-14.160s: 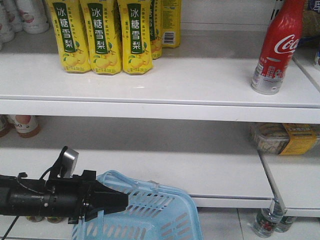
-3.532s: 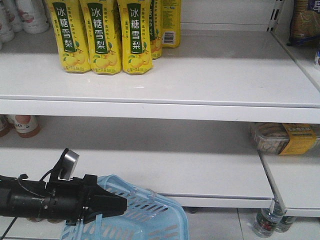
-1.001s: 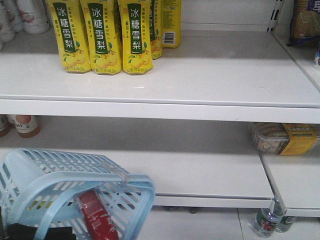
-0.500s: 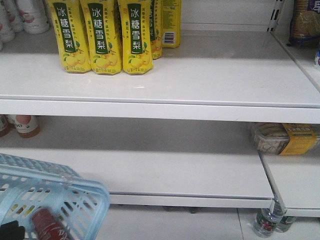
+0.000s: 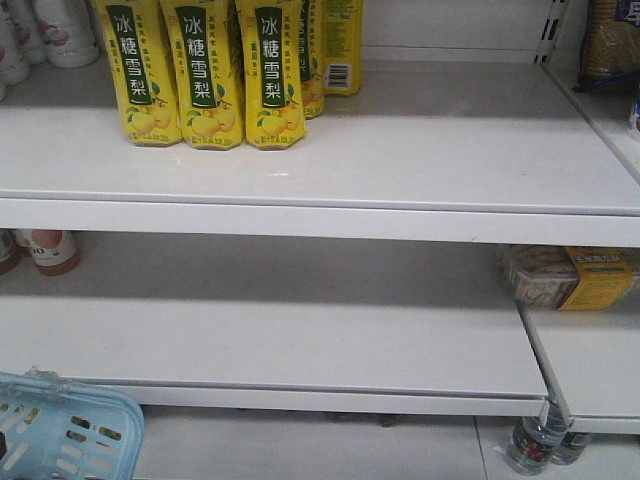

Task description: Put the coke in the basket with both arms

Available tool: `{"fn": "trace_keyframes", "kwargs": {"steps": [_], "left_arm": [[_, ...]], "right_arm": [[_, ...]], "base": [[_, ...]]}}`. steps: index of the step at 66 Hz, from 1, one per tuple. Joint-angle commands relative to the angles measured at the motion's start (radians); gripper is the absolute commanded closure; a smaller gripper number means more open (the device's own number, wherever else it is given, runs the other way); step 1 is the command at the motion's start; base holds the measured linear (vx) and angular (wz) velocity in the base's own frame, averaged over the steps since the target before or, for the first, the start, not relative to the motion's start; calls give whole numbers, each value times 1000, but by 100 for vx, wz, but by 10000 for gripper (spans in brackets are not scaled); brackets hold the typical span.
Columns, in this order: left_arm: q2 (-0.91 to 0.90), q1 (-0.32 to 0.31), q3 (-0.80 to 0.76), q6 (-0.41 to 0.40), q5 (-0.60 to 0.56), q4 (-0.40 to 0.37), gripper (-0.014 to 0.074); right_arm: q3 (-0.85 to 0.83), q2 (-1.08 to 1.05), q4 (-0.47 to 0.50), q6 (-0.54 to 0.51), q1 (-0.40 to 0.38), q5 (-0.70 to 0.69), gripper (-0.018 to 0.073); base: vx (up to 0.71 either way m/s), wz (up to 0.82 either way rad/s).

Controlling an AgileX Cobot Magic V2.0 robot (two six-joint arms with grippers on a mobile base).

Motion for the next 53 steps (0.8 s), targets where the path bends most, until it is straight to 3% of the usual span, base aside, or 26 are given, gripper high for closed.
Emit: {"fn": "trace_keyframes", "kwargs": {"steps": [1, 17, 40, 53], "left_arm": [[3, -3, 11, 0, -289, 51, 602], [-74, 15, 140, -8, -472, 153, 602], [-194, 99, 139, -18, -359, 159, 602], [-214, 102, 140, -18, -346, 203, 602]], "right_arm": [[-27, 20, 1, -4, -5, -79, 569], [-27, 20, 1, -4, -5, -79, 569], [-27, 20, 1, -4, -5, -79, 569], [-27, 20, 1, -4, -5, -79, 569]], "base": [[0, 0], [0, 0], [0, 0], [0, 0]]}}
